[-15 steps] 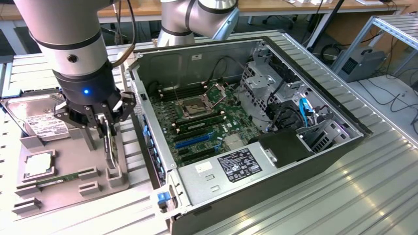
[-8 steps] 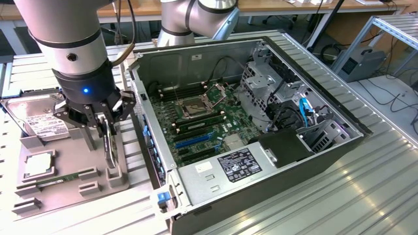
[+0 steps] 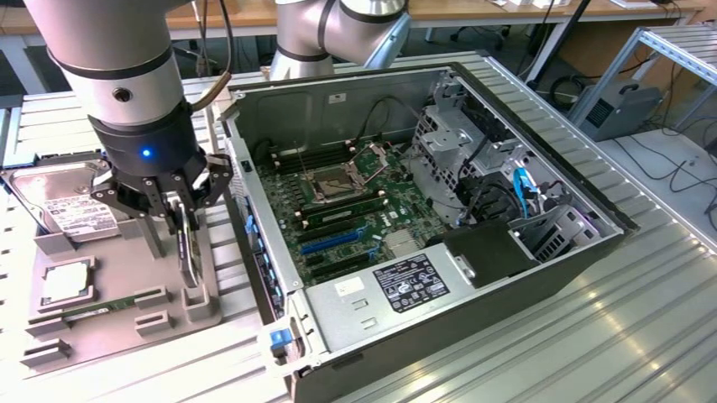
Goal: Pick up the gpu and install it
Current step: 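Pick up the gpu and move the gpu toward the slot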
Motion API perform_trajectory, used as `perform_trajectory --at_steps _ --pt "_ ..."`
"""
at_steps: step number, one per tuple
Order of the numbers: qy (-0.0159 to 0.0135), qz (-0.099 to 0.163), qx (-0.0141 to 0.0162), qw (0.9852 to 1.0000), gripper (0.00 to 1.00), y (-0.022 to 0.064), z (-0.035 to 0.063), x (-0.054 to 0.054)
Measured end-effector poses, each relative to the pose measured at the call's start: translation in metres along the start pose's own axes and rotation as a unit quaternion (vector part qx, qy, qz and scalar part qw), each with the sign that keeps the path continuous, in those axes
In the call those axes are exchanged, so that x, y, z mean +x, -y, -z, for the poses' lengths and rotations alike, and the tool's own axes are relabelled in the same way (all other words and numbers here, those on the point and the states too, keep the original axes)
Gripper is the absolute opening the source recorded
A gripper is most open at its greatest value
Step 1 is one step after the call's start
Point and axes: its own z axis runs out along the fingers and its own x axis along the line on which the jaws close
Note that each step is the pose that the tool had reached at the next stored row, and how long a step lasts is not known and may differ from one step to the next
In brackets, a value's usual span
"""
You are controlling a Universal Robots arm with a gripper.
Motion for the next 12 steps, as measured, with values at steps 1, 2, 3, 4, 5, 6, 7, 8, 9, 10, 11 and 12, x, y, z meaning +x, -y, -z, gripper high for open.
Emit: perform_trajectory --at_steps 1,2,3,4,5,6,7,8,9,10,11,12 --pt "0.0 0.0 0.0 1.0 0.27 0.0 0.0004 0.0" --pt "0.0 0.0 0.0 1.0 0.27 0.0 0.0007 0.0" --pt "0.0 0.0 0.0 1.0 0.27 0.0 0.001 -0.0001" --pt "0.0 0.0 0.0 1.0 0.27 0.0 0.0013 0.0" --pt "0.0 0.0 -0.0001 1.0 0.27 0.0 0.0016 0.0" --pt "0.0 0.0 0.0 1.0 0.27 0.0 0.002 -0.0001" --pt "0.0 0.0 0.0 1.0 0.27 0.0 0.0023 -0.0001" --pt "0.0 0.0 0.0 1.0 0.27 0.0 0.0026 -0.0001" --pt "0.0 0.0 0.0 1.0 0.27 0.0 0.003 -0.0001" --pt "0.0 0.0 0.0 1.0 0.27 -0.0001 0.0033 -0.0001" --pt "0.0 0.0 0.0 1.0 0.27 -0.0001 0.0037 -0.0001" --pt "0.0 0.0 0.0 1.0 0.27 -0.0001 0.004 -0.0001"
